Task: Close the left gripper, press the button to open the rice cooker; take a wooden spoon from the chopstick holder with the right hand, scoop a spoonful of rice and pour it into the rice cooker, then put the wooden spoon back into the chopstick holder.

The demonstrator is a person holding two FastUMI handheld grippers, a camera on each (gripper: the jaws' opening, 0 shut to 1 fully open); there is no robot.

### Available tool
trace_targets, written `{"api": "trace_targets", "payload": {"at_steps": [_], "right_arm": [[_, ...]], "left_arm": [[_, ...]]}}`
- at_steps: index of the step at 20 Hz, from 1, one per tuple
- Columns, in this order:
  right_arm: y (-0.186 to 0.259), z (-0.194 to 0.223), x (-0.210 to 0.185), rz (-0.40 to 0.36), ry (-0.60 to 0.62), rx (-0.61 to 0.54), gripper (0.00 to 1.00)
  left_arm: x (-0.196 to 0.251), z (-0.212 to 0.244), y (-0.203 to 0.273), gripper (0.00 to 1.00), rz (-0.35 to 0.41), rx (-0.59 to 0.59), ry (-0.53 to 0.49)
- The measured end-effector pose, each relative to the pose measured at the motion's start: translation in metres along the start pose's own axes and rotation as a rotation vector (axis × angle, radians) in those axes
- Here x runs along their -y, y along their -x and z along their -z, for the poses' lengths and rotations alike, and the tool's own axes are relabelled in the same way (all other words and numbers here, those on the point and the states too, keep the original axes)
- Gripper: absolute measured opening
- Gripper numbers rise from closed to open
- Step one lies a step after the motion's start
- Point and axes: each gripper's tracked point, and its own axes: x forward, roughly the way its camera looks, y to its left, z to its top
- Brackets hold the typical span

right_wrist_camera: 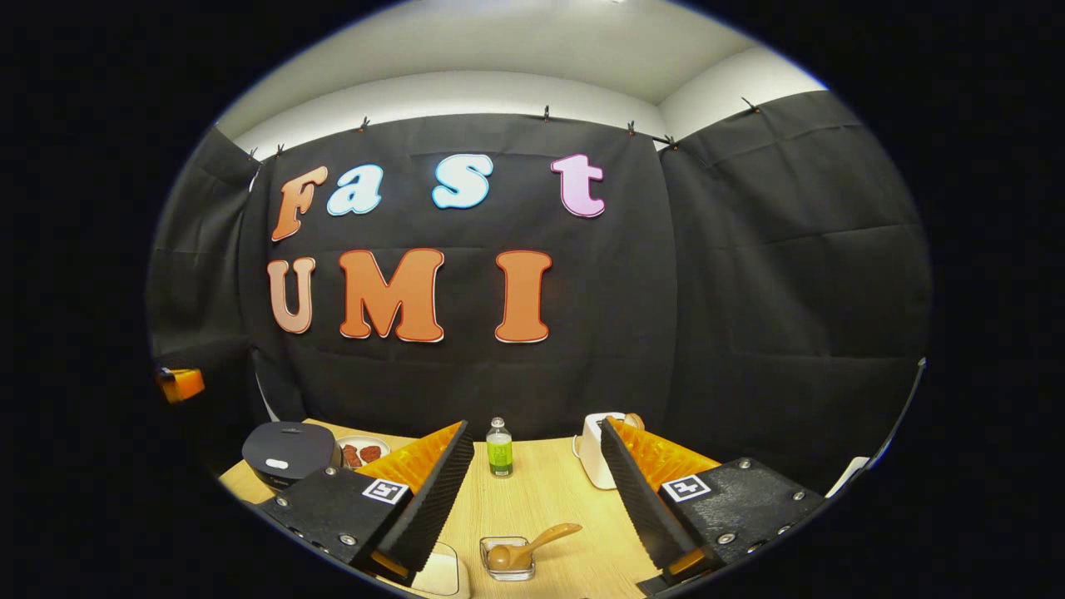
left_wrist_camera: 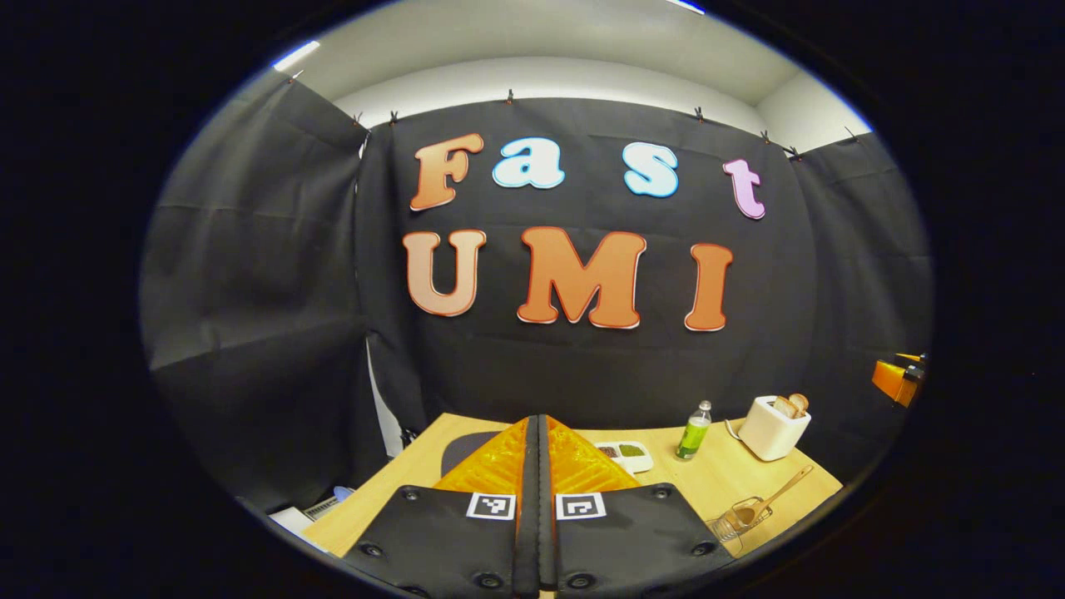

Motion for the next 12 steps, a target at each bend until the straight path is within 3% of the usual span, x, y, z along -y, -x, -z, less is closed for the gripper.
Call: {"api": "trace_targets", "payload": {"at_steps": [6,12], "right_arm": [[0.001,0.006,0.001,0.008,0.021,-0.017,0.95],[0.003,0.018,0.007,0.023,0.011,-0.056,0.95]], "left_arm": [[0.012,0.058,-0.052,0.04,0.037,-0.160,0.057],[0.011,0.109,-0.094,0.04,0.042,-0.296,0.017]]}}
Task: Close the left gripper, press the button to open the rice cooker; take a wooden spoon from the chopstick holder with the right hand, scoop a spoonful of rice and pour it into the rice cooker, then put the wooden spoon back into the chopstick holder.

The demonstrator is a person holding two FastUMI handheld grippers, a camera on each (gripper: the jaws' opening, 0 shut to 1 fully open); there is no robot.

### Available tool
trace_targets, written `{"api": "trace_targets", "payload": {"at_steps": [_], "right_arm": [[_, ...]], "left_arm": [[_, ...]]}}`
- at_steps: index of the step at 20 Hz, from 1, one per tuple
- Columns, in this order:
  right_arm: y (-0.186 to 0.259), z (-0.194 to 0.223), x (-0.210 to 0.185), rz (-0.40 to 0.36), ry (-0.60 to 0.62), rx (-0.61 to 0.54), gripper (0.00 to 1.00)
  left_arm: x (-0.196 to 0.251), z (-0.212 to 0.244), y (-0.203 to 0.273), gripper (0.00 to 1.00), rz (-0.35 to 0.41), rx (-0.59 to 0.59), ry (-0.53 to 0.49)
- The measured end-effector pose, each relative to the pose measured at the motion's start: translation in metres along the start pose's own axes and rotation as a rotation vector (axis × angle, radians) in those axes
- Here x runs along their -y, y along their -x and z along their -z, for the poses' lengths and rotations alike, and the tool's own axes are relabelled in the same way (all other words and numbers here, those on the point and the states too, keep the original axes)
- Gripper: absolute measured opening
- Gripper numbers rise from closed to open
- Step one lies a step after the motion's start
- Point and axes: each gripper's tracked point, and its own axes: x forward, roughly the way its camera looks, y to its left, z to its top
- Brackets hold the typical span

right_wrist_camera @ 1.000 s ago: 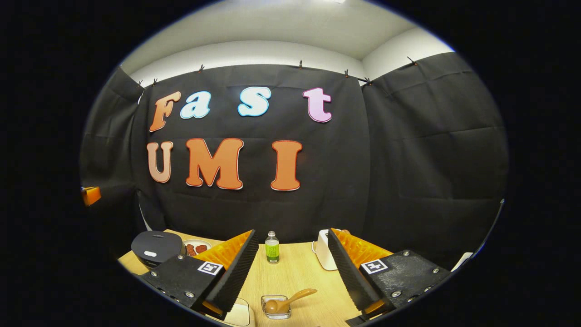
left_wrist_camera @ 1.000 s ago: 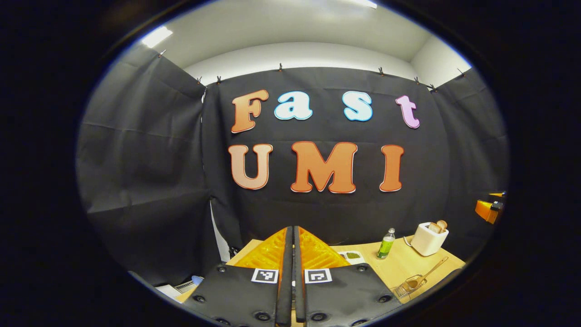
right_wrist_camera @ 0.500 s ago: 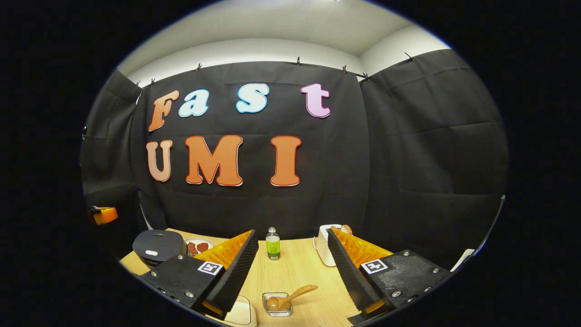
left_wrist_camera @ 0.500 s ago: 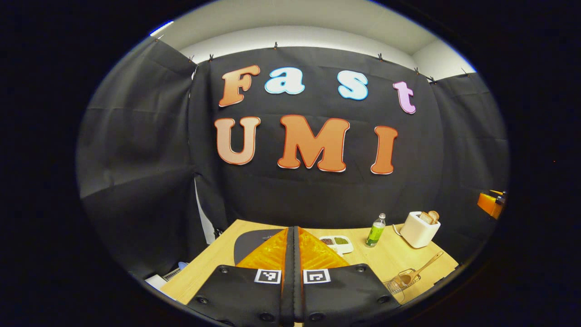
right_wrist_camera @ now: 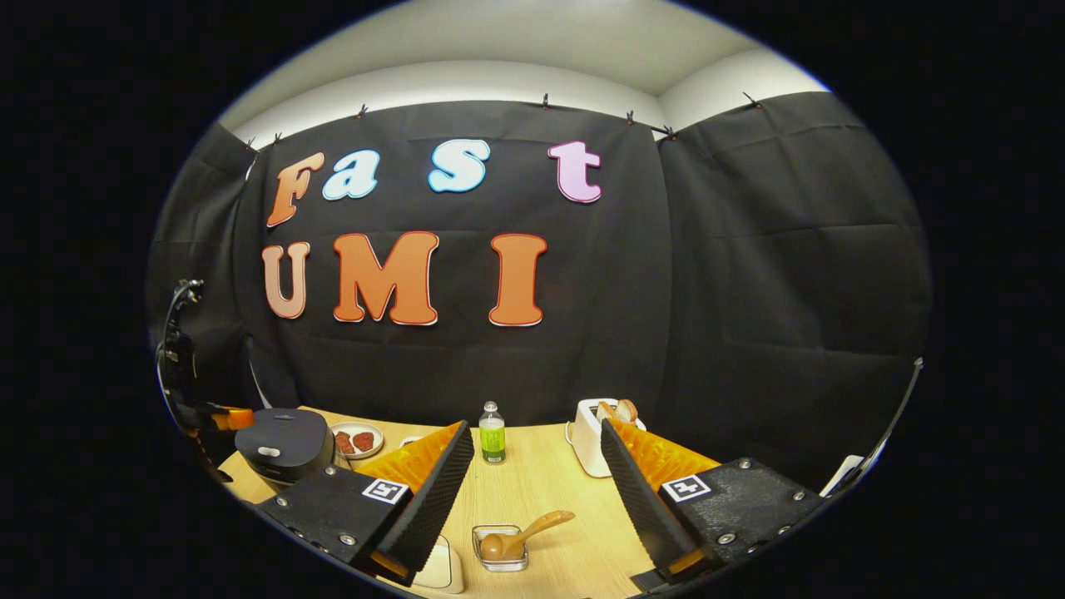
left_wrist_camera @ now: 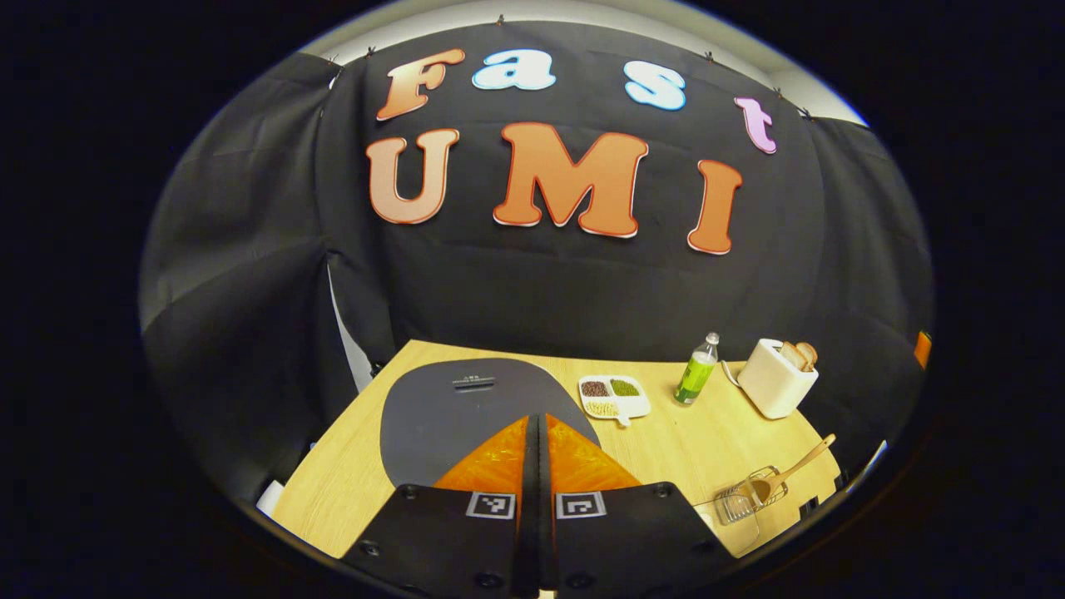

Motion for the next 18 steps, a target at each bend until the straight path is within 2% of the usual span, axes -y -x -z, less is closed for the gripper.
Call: {"api": "trace_targets", "payload": {"at_steps": [1,3,6,10,11,16,18], "right_arm": [[0.000,0.001,0.001,0.001,-0.001,-0.003,0.95],[0.000,0.001,0.005,0.010,0.005,-0.003,0.95],[-0.002,0.003,0.006,0.014,0.005,-0.009,0.95],[-0.003,0.008,0.007,0.012,-0.002,-0.019,0.95],[-0.004,0.009,0.007,0.011,-0.003,-0.022,0.95],[-0.008,0.017,-0.003,-0.014,-0.013,-0.045,0.97],[-0.008,0.016,-0.007,-0.023,-0.011,-0.043,0.95]], "left_arm": [[0.000,0.005,-0.007,0.02,-0.002,-0.014,-0.009],[-0.001,0.016,-0.021,0.04,-0.008,-0.053,-0.026],[-0.004,0.040,-0.031,0.02,-0.020,-0.116,-0.008],[-0.019,0.064,-0.036,0.04,-0.058,-0.172,-0.001],[-0.018,0.058,-0.034,0.04,-0.050,-0.142,0.000],[-0.017,0.066,-0.040,0.02,-0.077,-0.185,-0.076],[-0.016,0.069,-0.044,0.05,-0.079,-0.193,-0.080]]}}
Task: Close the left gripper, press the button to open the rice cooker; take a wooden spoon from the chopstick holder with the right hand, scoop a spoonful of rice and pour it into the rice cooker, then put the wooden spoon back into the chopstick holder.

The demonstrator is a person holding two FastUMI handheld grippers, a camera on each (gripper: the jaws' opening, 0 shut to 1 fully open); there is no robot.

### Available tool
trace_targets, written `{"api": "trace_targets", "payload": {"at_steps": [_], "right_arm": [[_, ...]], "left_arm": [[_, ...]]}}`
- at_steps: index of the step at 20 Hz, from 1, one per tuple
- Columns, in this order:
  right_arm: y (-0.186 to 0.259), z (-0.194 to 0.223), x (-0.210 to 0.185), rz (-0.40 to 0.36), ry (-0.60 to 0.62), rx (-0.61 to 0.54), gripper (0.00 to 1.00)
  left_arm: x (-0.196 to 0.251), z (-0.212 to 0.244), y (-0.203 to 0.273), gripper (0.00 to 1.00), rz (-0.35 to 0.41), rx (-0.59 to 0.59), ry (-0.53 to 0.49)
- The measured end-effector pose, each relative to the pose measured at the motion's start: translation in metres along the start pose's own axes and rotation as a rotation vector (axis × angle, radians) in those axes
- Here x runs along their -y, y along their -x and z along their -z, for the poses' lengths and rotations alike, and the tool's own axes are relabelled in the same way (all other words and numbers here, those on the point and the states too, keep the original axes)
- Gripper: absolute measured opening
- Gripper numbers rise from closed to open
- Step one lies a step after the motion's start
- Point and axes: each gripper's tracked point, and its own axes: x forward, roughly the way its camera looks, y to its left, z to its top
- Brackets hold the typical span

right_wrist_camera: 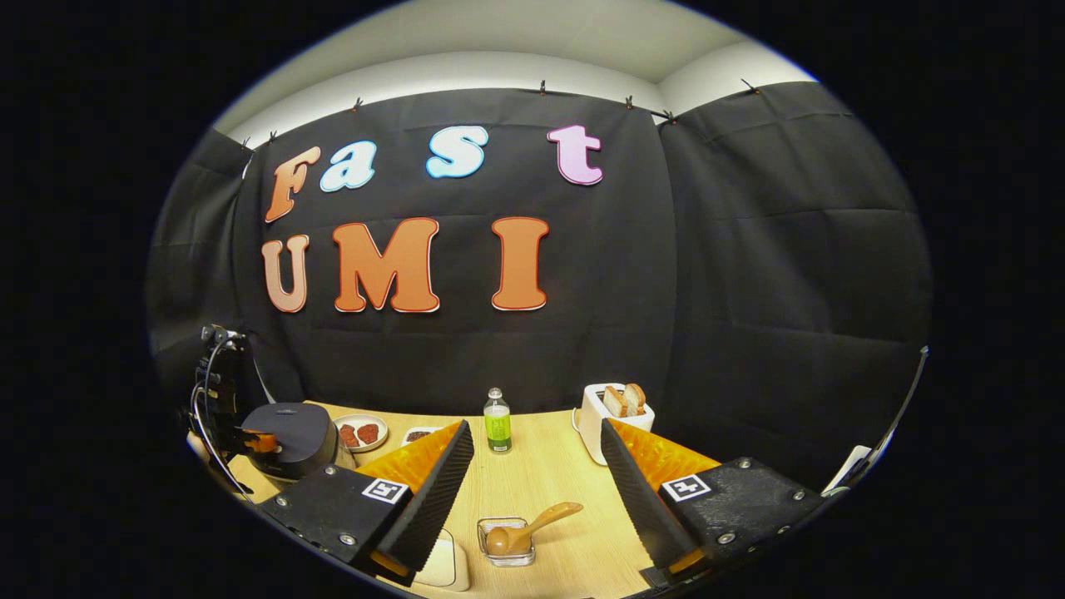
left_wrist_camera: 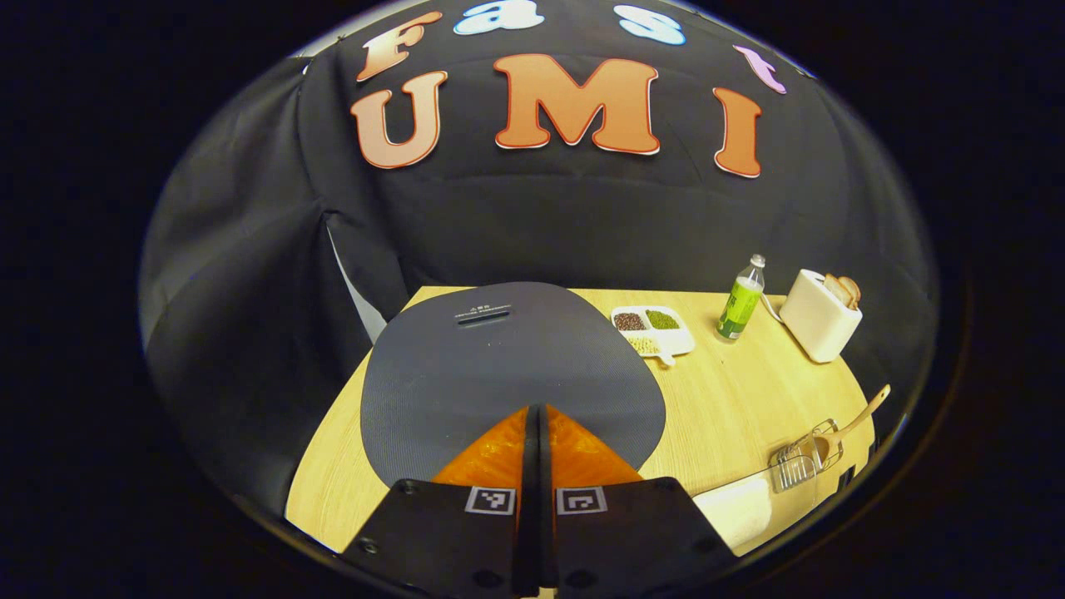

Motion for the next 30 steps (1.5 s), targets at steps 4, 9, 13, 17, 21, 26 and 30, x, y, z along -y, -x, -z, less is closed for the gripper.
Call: {"api": "trace_targets", "payload": {"at_steps": [4,9,13,17,21,26,30], "right_arm": [[0.005,0.002,0.001,0.000,0.011,0.000,0.95],[0.012,0.001,0.008,0.006,0.018,0.004,0.93],[0.013,-0.001,0.014,0.018,0.012,0.010,0.95],[0.013,0.004,0.018,0.025,0.025,0.005,0.95],[0.006,0.008,0.021,0.028,0.013,-0.008,0.95],[-0.008,0.013,0.009,0.003,0.016,-0.018,0.95],[-0.015,0.014,-0.001,-0.014,0.018,-0.017,0.95]], "left_arm": [[-0.001,0.000,0.000,0.05,0.019,0.008,0.034],[-0.001,-0.006,0.004,0.02,0.012,0.053,-0.043],[-0.001,-0.004,0.002,0.01,0.025,-0.009,0.008],[-0.010,-0.007,0.003,0.02,-0.014,0.016,-0.030],[-0.021,-0.002,0.007,0.07,-0.007,0.033,0.040],[-0.016,0.005,0.005,0.05,0.017,-0.020,0.043],[-0.017,0.006,0.002,0.05,0.050,-0.065,0.032]]}}
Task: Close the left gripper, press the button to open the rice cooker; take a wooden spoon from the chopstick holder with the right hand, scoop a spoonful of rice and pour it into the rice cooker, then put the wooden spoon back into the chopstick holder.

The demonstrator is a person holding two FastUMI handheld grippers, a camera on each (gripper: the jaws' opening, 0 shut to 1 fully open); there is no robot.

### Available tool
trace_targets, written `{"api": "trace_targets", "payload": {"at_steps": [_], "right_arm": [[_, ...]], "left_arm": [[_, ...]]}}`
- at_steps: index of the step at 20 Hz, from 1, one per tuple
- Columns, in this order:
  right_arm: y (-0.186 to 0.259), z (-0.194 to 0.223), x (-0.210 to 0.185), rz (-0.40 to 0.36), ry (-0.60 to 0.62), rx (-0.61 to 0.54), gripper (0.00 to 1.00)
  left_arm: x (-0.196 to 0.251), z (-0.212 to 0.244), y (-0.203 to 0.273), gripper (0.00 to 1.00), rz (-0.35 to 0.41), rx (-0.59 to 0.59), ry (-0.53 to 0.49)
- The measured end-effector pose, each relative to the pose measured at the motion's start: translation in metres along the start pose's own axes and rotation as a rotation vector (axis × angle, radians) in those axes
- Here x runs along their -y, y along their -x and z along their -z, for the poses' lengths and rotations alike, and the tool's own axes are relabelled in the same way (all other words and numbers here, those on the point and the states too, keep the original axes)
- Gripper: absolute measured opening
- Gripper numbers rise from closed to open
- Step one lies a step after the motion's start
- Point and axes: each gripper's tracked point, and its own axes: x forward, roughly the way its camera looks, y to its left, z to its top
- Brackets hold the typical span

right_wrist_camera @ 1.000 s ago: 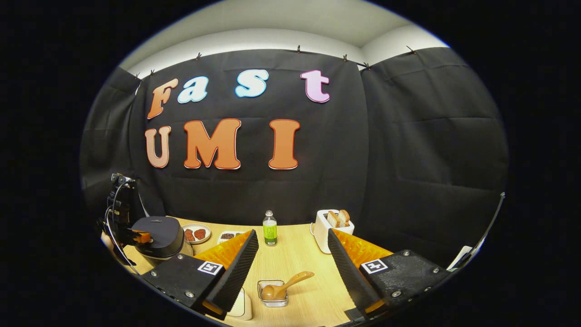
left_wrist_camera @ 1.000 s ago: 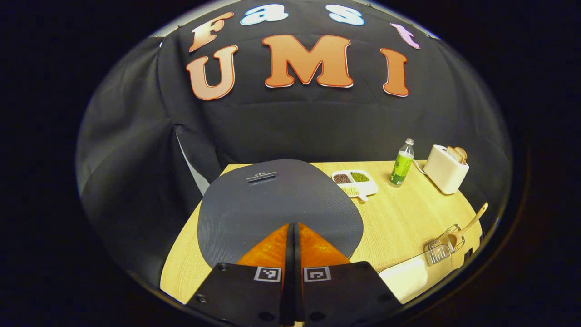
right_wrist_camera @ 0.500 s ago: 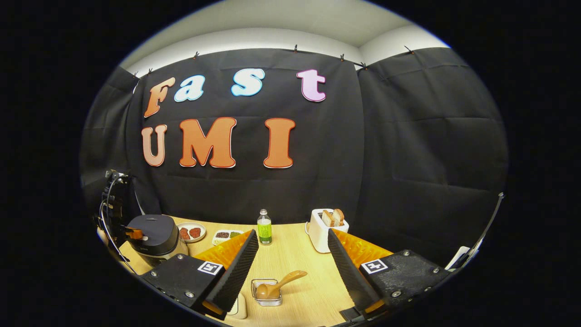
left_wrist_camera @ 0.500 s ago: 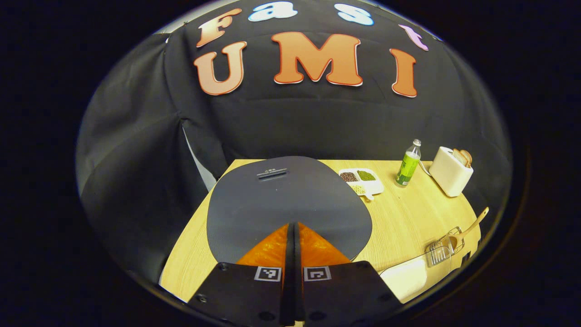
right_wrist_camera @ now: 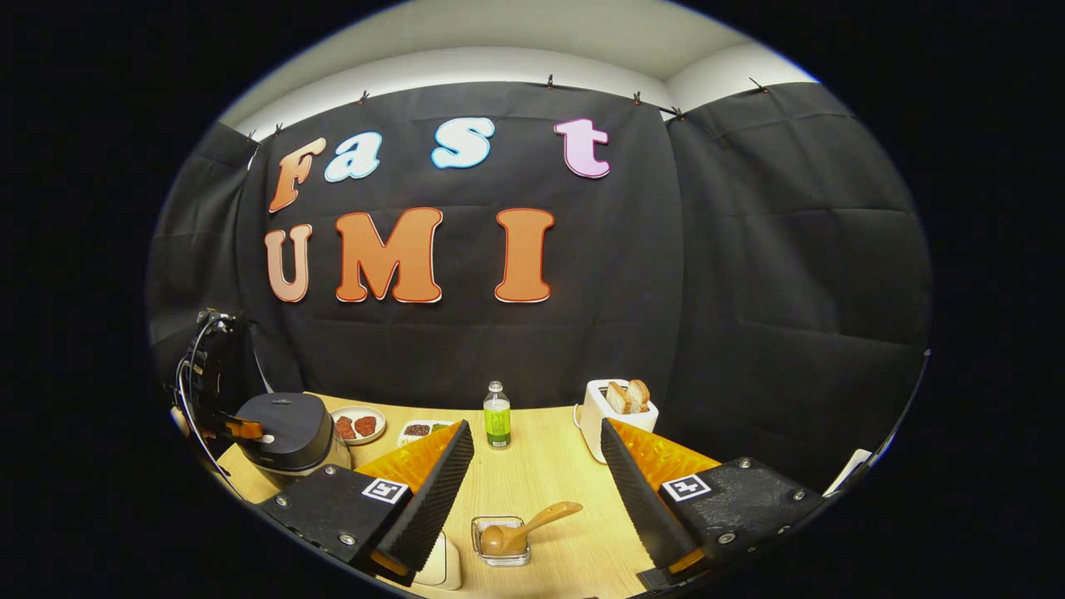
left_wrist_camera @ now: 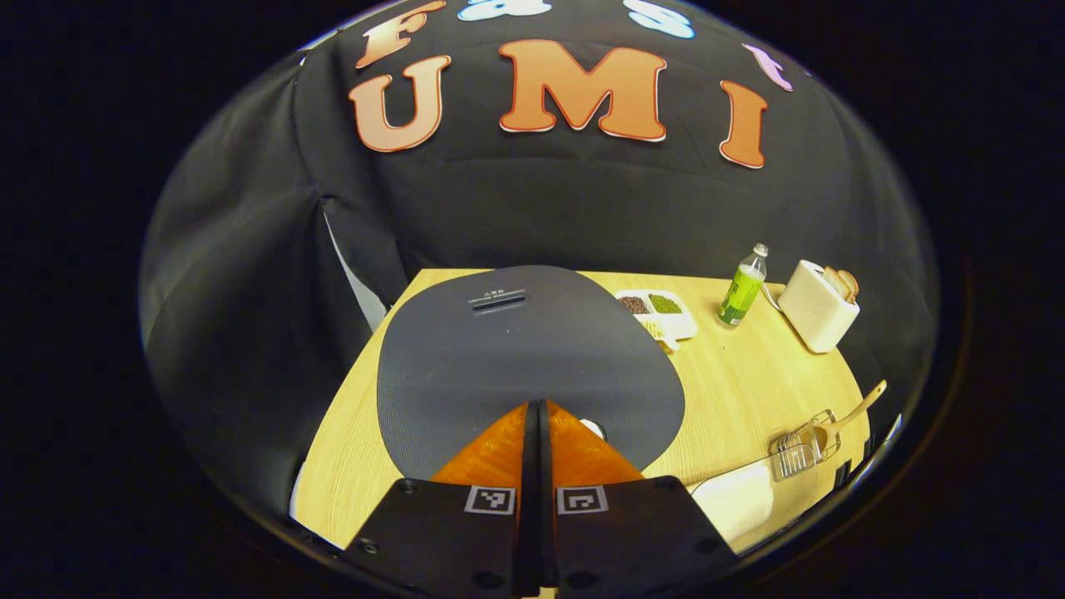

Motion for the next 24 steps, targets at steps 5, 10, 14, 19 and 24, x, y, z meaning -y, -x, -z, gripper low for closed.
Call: {"api": "trace_targets", "payload": {"at_steps": [5,10,14,19,24], "right_arm": [[0.002,0.003,-0.002,-0.012,-0.009,-0.001,0.95],[0.001,0.008,-0.003,-0.017,-0.027,-0.008,0.95],[0.006,0.004,-0.001,-0.028,-0.028,0.016,0.95],[0.016,0.005,0.021,0.002,-0.033,0.034,0.95],[0.016,0.014,0.041,0.029,-0.052,0.032,0.98]], "left_arm": [[0.004,0.007,0.013,0.05,0.066,-0.043,0.061],[0.012,0.012,0.014,0.05,0.050,-0.039,-0.031],[0.005,0.000,0.026,0.01,0.110,-0.020,0.121],[-0.018,-0.067,0.091,0.04,0.060,0.229,0.179],[-0.022,-0.074,0.130,0.04,-0.005,0.277,0.085]]}}
